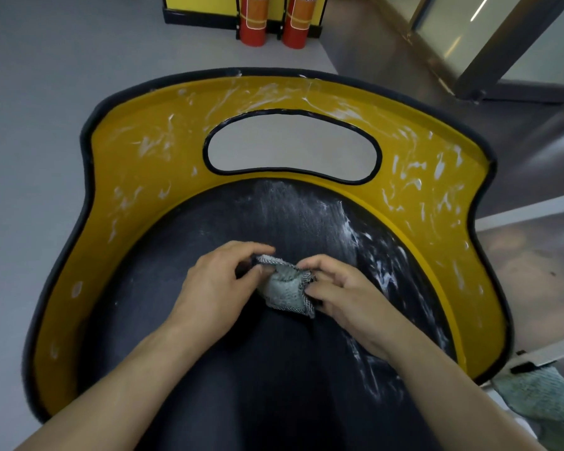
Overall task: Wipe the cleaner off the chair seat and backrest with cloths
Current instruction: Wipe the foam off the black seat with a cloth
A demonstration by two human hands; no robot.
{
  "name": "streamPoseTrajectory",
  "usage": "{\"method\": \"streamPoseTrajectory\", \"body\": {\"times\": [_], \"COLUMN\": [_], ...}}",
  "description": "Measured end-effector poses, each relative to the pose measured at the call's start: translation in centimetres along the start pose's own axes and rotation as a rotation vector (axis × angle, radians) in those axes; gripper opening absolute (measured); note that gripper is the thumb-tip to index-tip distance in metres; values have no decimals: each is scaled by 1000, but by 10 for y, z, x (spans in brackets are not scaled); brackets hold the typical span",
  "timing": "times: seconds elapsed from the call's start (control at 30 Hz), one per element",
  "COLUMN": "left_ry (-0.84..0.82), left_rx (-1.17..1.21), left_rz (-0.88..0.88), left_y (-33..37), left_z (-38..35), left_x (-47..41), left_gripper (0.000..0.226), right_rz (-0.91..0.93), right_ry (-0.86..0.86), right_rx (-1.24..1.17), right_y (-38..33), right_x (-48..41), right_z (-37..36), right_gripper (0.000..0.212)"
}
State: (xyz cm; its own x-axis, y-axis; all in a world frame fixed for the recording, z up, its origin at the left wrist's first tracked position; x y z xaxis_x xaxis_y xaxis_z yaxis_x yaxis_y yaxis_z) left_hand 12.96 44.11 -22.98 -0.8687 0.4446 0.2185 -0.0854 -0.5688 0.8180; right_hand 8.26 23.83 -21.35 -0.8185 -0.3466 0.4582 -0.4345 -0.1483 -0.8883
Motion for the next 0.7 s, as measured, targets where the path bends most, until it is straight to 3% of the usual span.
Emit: {"method": "streamPoseTrajectory", "body": {"times": [0.2, 0.33, 0.5, 0.7], "left_ry": [-27, 27, -45, -38], "left_rx": [93, 116, 38, -55], "left_rz": [2, -50, -64, -69], "left_y": [2, 9, 5, 6], "left_z": [-1, 1, 7, 14], "left_x": [0, -2, -5, -8], "left_gripper": [16, 12, 28, 20], "right_rz": [49, 117, 280, 339], "right_ry": [5, 127, 222, 184], "right_rx": [314, 635, 420, 496], "right_y": [-8, -13, -35, -52], "right_x": [0, -7, -12, -15], "right_z": [-3, 0, 10, 15], "right_gripper": [13, 9, 8, 10]}}
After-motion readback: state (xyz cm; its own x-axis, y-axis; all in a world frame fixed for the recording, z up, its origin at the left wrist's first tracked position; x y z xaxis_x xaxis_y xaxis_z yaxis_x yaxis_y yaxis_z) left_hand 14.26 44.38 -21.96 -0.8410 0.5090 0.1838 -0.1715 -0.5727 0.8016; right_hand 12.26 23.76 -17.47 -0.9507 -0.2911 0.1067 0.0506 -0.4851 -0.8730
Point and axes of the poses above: each hand's wrist, its own x-axis away from the middle knuckle, its own z-axis out of the back of the hand, y = z × x, the point moved 1 cm from there along -x, towards the middle knuckle, and after that the axes turned 14 degrees about -y, right-handed, at the moved point
